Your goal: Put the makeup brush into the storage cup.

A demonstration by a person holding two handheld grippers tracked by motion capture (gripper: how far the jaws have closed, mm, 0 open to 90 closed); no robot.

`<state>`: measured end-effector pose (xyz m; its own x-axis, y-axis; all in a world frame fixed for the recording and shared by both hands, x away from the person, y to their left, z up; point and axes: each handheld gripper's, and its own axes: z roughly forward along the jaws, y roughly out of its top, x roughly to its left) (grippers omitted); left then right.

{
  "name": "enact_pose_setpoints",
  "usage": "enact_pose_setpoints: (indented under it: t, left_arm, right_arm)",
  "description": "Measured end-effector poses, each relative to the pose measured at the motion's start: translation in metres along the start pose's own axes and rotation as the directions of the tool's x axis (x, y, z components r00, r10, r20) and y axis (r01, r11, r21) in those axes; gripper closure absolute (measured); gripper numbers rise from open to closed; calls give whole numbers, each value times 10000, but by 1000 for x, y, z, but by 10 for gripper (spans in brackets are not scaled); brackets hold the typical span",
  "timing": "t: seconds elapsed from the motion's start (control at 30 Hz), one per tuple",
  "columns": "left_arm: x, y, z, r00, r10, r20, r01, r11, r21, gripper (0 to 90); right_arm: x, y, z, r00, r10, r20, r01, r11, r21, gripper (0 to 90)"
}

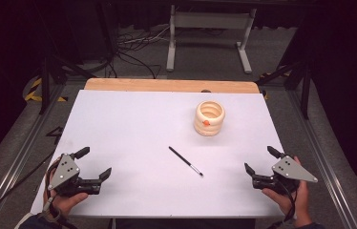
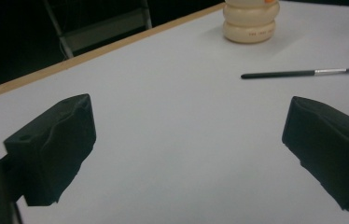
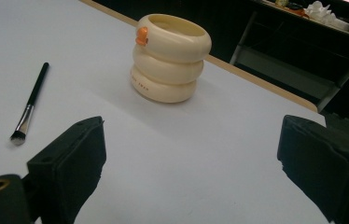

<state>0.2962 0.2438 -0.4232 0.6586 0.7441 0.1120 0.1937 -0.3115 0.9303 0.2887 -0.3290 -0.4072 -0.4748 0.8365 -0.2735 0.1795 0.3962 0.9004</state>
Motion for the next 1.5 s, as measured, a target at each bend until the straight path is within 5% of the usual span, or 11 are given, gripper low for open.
enact_pose_setpoints:
  t: [0.33,0.43,0.7,0.9,1.23,1.43,1.5]
  left_arm:
    - [2,-4,-2,9997,-180,160,176,9996,225,31]
    - [1,-5,-1,9995,-208,224,197,9986,483,32]
    - [-3,-9,8,9980,-43,630,-27,9938,1110,50]
    - [-6,-9,11,9956,65,934,-190,9909,1336,53]
    - [-8,-10,11,9939,266,1070,-418,9889,1427,61]
    - [-10,-10,14,9914,331,1267,-534,9856,1606,73]
    - [-10,-10,15,9905,366,1322,-582,9849,1629,73]
  right_arm:
    - [0,0,5,9987,268,-426,-259,9995,202,102]
    - [-2,3,10,9984,446,-357,-416,9960,788,140]
    - [-2,22,27,9756,830,-2034,-333,9711,2365,225]
    - [9,47,47,9393,733,-3351,573,9296,3640,205]
    - [53,82,96,8876,-70,-4607,2698,8183,5074,351]
    - [76,90,121,8624,-190,-5059,3341,7722,5405,409]
    - [81,91,128,8555,-45,-5177,3359,7658,5484,414]
